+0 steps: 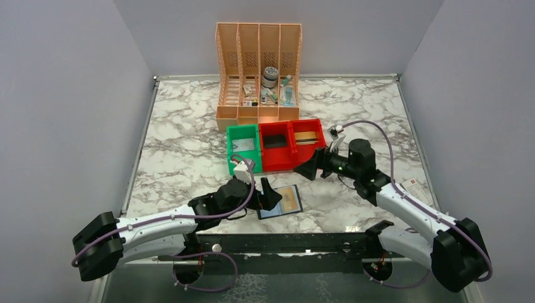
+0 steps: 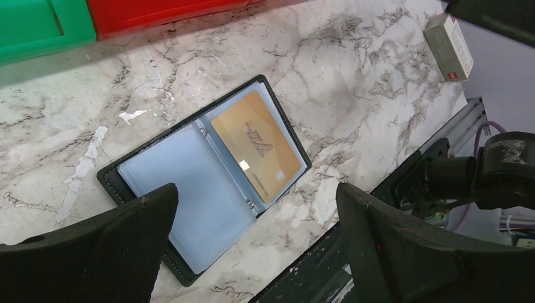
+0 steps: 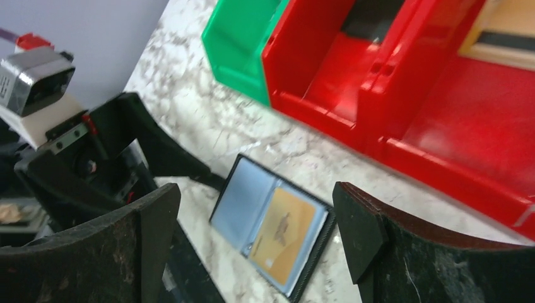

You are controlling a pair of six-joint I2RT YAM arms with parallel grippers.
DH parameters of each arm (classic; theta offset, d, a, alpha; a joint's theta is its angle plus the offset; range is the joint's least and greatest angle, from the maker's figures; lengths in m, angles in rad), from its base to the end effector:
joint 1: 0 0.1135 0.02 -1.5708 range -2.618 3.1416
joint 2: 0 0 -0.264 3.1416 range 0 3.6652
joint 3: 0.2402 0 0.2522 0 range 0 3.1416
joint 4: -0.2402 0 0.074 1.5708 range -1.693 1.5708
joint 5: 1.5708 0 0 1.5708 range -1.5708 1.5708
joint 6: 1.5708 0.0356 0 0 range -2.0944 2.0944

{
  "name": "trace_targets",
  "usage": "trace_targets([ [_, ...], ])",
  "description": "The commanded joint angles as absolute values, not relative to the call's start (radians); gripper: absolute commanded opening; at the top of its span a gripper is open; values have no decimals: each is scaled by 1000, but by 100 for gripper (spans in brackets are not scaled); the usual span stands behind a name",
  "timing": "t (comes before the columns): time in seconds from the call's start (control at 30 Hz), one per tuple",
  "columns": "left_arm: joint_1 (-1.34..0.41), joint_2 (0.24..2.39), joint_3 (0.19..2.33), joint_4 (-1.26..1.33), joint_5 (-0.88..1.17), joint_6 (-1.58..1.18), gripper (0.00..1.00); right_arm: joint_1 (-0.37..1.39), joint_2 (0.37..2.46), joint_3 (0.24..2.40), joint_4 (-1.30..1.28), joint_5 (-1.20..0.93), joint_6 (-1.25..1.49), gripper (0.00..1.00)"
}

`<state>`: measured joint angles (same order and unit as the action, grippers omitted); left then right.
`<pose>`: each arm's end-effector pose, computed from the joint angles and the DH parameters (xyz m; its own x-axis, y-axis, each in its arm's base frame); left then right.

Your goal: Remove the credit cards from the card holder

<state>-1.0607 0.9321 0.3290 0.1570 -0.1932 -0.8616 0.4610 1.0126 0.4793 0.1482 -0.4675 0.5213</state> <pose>0.1020 -0.1683 0.1889 -0.7230 -0.2331 -0.6504 0.3428 0.6962 -0.6307 0.1896 0.1121 0.2248 -0.6758 0.1607 -0.7194 -0.5012 0.6154 0.6083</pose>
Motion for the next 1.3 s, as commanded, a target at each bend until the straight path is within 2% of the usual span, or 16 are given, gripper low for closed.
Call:
trace_targets([
  [0.0,-1060,913,305,254,-164,-874,99,460,1071,440,135,-667,595,91],
  [0.2,-1060,945,280,275,-150,-908,99,487,1134,432,74,-598,581,68],
  [0.43,-1060,1009,323,284,-113,-871,94,513,1198,483,21,-545,567,52],
  [0.83,-1060,1042,328,291,-141,-887,93,547,1337,489,76,-597,556,41],
  [0.97,-1060,1089,344,308,-124,-891,87,551,1361,496,83,-614,549,34],
  [1.27,-1060,1165,362,370,-94,-927,71,559,1380,495,116,-647,555,27],
])
